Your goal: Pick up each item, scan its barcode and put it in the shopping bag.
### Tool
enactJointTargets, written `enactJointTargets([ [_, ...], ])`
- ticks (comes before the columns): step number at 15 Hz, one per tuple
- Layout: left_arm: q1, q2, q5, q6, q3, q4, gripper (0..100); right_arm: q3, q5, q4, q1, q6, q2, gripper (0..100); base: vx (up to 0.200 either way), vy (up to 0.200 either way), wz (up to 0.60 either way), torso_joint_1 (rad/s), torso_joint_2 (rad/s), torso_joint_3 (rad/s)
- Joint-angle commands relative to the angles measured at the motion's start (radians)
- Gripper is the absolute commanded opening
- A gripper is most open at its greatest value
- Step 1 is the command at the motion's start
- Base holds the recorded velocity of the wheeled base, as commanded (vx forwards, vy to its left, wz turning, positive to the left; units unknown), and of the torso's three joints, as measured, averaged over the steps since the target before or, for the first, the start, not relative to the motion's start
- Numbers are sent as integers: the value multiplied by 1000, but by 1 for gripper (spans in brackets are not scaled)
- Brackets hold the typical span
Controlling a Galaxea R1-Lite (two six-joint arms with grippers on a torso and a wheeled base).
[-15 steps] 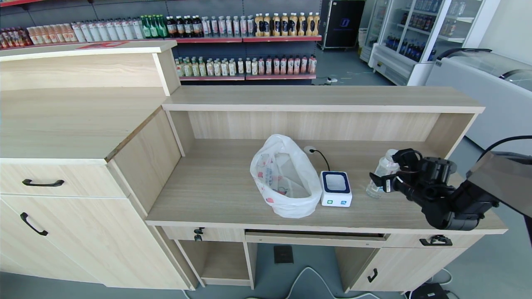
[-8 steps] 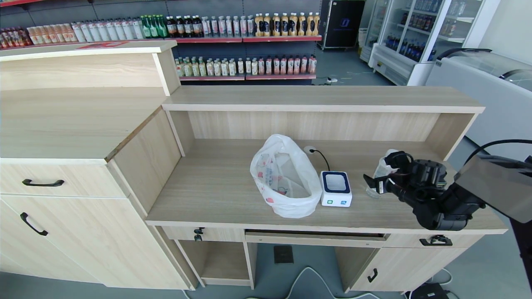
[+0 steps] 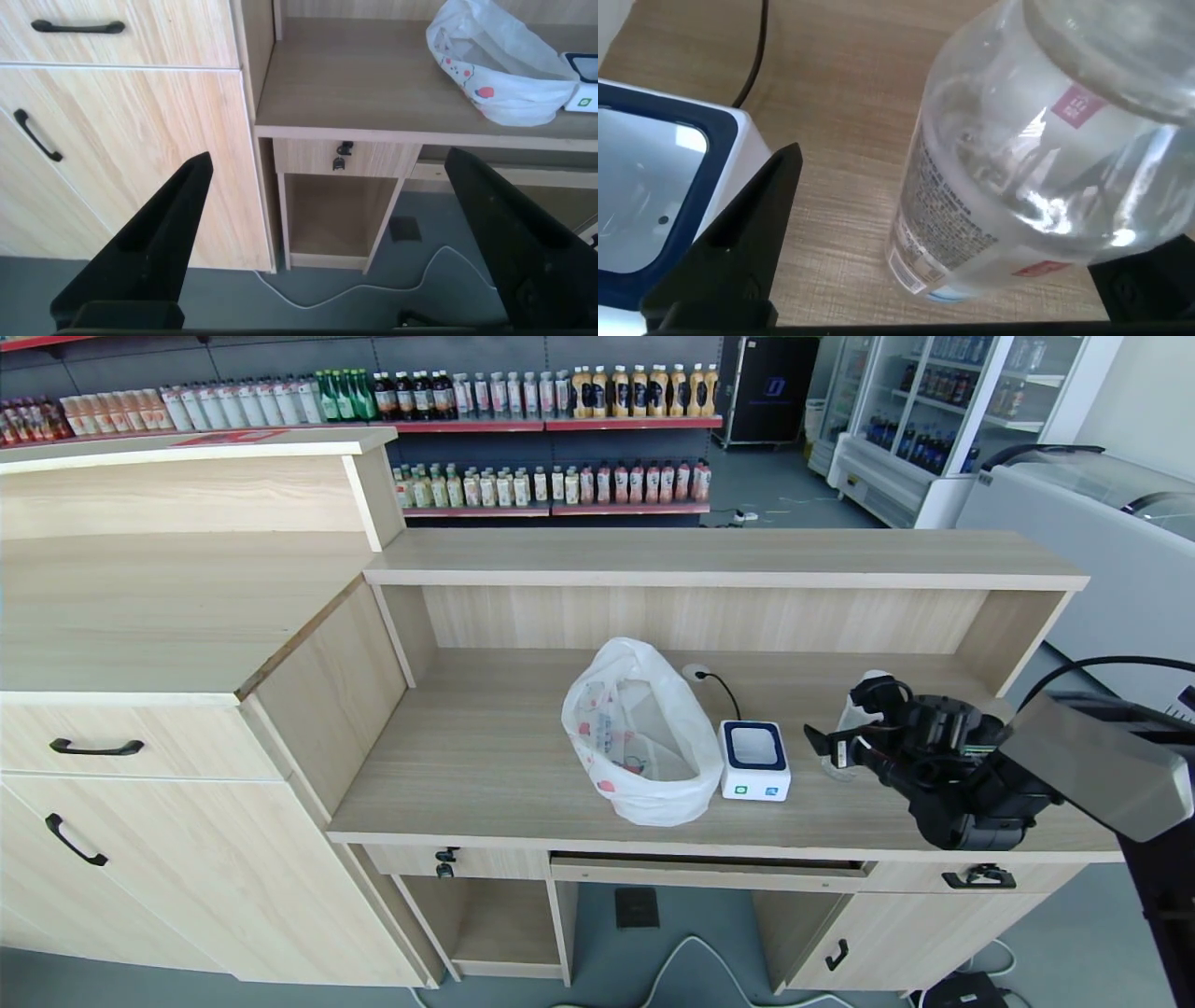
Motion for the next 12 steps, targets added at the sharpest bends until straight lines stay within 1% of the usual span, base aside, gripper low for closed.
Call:
enactJointTargets([
  [1,0,2,0,0,0,0,100,-20,1,0,9,0,18,100,0,0,0,0,0,0],
  [5,0,2,0,0,0,0,100,-35,3,-3,11,5,27,100,0,0,0,0,0,0],
  [7,0,2,0,0,0,0,100,-26,5,-36,9,42,24,100,0,0,0,0,0,0],
  [8,0,2,0,0,0,0,100,-26,5,-37,6,48,24,0,0,0,0,0,0,0],
  [12,0,2,2,0,0,0,100,-21,3,-37,2,47,27,0,0,0,0,0,0,0],
])
